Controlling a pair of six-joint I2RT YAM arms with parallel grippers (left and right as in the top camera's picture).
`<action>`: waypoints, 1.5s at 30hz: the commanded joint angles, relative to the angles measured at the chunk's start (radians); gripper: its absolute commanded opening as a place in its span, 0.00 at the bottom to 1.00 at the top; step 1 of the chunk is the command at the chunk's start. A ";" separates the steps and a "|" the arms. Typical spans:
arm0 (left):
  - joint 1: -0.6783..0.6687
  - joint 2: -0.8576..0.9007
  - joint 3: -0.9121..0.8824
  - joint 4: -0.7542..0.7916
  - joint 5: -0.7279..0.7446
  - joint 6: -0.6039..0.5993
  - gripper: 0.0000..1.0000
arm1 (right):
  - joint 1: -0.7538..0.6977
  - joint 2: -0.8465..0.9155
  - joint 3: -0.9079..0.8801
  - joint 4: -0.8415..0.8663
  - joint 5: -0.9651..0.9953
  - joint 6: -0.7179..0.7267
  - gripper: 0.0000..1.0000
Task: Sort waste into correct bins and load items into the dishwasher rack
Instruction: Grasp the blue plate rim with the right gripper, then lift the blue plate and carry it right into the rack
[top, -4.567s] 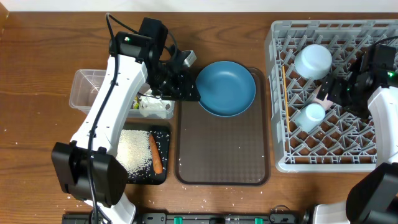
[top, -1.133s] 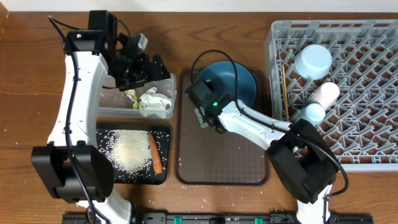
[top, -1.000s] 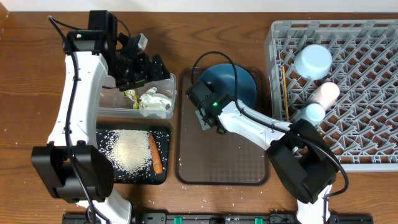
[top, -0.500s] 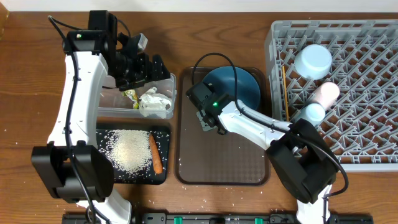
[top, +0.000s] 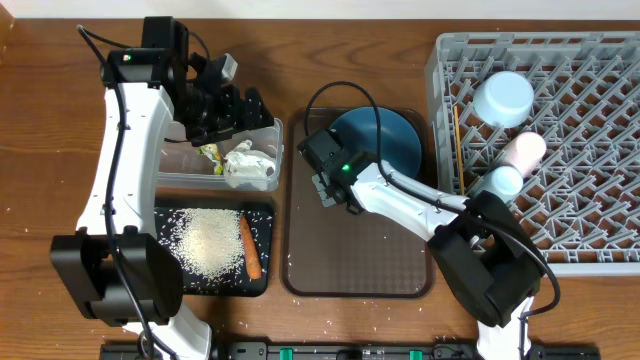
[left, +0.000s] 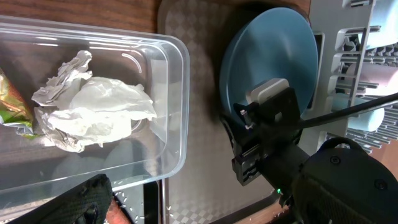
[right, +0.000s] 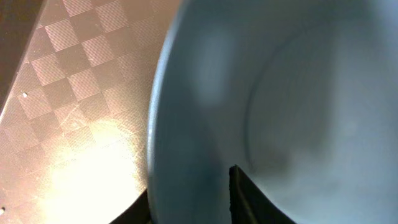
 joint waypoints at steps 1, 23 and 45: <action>0.002 0.005 -0.006 -0.004 -0.008 -0.001 0.95 | 0.003 0.011 0.012 0.002 0.005 -0.028 0.22; 0.002 0.005 -0.006 -0.004 -0.008 -0.001 0.95 | 0.003 -0.036 0.028 -0.028 0.006 -0.099 0.01; 0.002 0.005 -0.006 -0.004 -0.008 -0.001 0.95 | -0.370 -0.632 0.185 -0.242 -0.602 -0.111 0.01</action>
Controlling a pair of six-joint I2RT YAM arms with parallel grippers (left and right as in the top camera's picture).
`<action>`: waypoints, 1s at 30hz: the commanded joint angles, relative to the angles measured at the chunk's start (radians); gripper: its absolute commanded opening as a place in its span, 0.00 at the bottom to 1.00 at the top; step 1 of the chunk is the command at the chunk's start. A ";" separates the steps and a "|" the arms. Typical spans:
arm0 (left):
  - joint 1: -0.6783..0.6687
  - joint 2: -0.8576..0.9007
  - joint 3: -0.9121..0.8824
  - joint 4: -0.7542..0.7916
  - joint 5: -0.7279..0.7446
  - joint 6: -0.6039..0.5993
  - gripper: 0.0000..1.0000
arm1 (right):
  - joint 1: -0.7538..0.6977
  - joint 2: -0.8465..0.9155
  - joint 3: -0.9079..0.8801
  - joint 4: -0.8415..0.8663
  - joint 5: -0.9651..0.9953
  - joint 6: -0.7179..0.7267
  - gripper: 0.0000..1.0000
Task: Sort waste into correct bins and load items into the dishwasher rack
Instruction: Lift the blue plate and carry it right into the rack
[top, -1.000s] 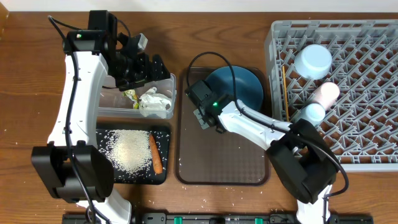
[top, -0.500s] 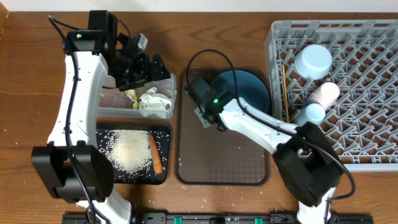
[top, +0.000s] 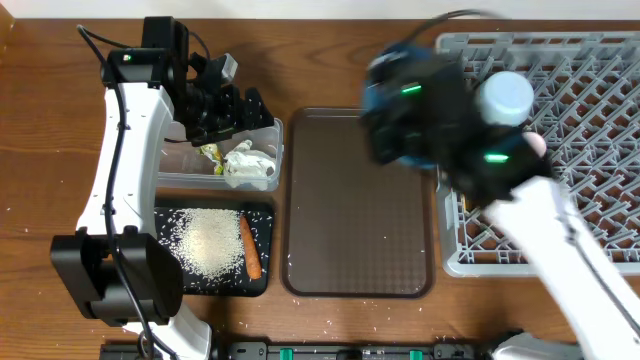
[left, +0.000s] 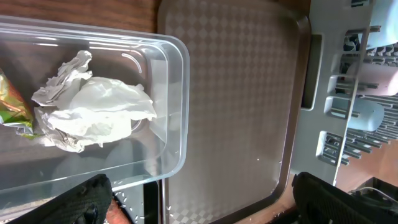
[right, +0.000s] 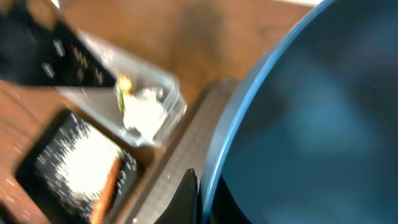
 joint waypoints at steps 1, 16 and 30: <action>0.002 0.005 -0.006 -0.004 -0.008 -0.001 0.95 | -0.153 -0.061 0.014 -0.012 -0.230 -0.014 0.01; 0.002 0.005 -0.006 -0.004 -0.008 -0.001 0.95 | -1.025 0.045 0.013 0.089 -1.217 -0.168 0.01; 0.002 0.005 -0.006 -0.004 -0.008 -0.001 0.95 | -1.149 0.372 0.012 0.235 -1.350 -0.206 0.01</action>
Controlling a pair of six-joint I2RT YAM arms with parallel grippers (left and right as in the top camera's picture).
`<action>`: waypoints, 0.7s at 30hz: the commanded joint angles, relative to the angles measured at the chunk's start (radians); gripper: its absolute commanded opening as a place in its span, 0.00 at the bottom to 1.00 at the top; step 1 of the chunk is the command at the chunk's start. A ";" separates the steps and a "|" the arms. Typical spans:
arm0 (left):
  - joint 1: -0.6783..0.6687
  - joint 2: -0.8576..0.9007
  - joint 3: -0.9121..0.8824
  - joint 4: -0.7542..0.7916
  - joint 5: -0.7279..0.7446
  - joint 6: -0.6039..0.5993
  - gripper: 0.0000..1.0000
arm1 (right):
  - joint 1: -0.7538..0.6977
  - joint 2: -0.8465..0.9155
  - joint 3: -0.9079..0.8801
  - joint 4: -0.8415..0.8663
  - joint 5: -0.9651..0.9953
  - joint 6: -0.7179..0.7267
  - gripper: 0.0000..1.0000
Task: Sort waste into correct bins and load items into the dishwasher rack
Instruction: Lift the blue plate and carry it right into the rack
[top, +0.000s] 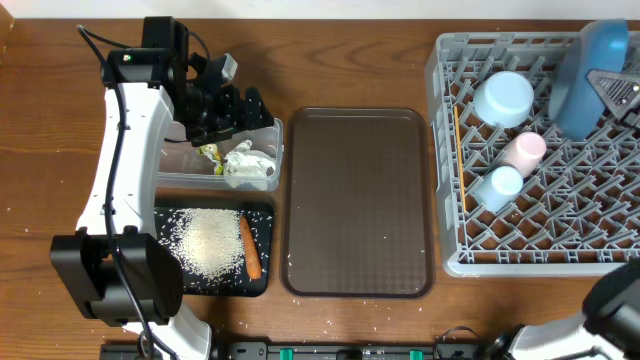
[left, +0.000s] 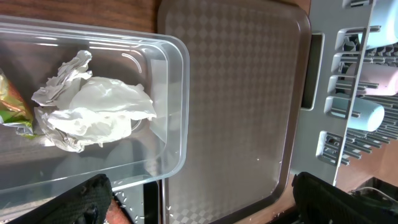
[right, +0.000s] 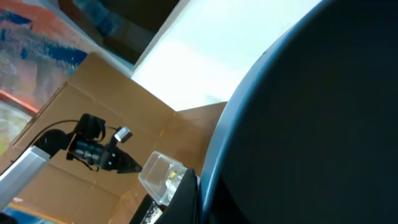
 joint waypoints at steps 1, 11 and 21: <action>0.002 0.005 -0.006 -0.003 -0.008 -0.001 0.95 | -0.005 0.045 0.012 0.029 -0.070 -0.036 0.01; 0.002 0.005 -0.006 -0.003 -0.008 -0.001 0.95 | -0.088 0.109 0.010 0.011 -0.053 -0.039 0.01; 0.002 0.005 -0.006 -0.003 -0.008 -0.001 0.95 | -0.171 0.109 0.010 -0.265 0.458 0.132 0.04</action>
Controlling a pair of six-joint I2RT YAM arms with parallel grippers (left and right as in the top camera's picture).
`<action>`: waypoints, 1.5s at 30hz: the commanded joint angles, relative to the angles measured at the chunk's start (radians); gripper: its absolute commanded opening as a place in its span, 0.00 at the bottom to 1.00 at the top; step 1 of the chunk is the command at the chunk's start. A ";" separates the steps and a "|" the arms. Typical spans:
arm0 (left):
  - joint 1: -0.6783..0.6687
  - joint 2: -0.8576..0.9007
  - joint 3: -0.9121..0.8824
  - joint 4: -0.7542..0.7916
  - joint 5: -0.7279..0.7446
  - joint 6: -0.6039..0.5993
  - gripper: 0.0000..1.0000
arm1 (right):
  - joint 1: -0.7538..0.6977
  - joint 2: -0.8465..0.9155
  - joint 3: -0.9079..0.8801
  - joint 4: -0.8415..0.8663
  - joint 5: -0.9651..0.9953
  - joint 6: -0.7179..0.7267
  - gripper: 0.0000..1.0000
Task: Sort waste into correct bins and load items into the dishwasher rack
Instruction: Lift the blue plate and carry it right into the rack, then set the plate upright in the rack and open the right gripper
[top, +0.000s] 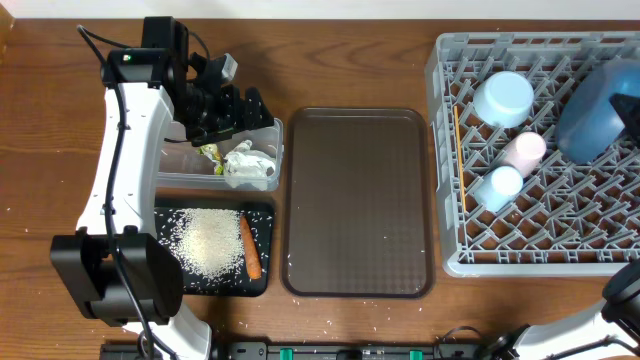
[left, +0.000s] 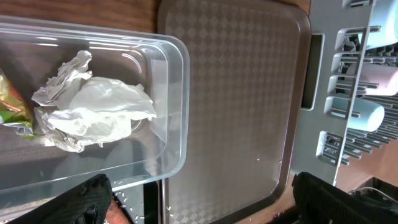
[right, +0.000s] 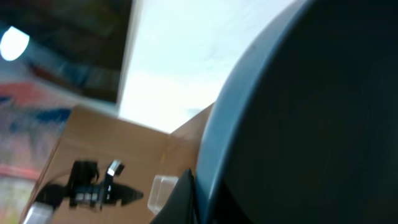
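Note:
A blue plate (top: 596, 112) stands tilted on its edge at the right side of the grey dishwasher rack (top: 560, 232). My right gripper (right: 198, 200) is shut on its rim; in the right wrist view the plate (right: 298, 124) fills most of the picture and one dark finger (right: 182, 198) lies against its edge. In the overhead view only a sliver of that gripper shows at the right border. My left gripper (left: 205, 205) hangs open over the clear waste bin (left: 177, 93), holding nothing.
The clear bin holds crumpled white paper (left: 93, 112) and a green wrapper (top: 210, 154). A black tray (top: 262, 250) with rice and a carrot (top: 250, 247) lies in front of it. A brown tray (top: 358, 200) sits mid-table. The rack also holds a pale blue bowl (top: 503, 97), a pink cup (top: 523, 150) and a pale blue cup (top: 497, 183).
The blue plate, still in my right gripper, has come down from the rack's far right corner to a lower spot further forward in the rack. The left arm has not moved.
My right gripper was first at the blue plate on the brown tray. Then the tray was bare and the plate was in the air by the rack's near-left end. It was later over the rack's far right corner, and now sits lower among the prongs.

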 joint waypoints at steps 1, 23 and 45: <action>0.002 0.005 -0.006 -0.003 -0.008 -0.001 0.95 | -0.032 0.015 -0.018 -0.055 0.365 0.116 0.05; 0.002 0.005 -0.006 -0.003 -0.008 -0.001 0.95 | -0.202 0.013 -0.018 -0.437 0.649 0.177 0.20; 0.002 0.005 -0.006 -0.003 -0.008 -0.001 0.95 | 0.262 -0.224 -0.015 -0.430 0.918 0.061 0.71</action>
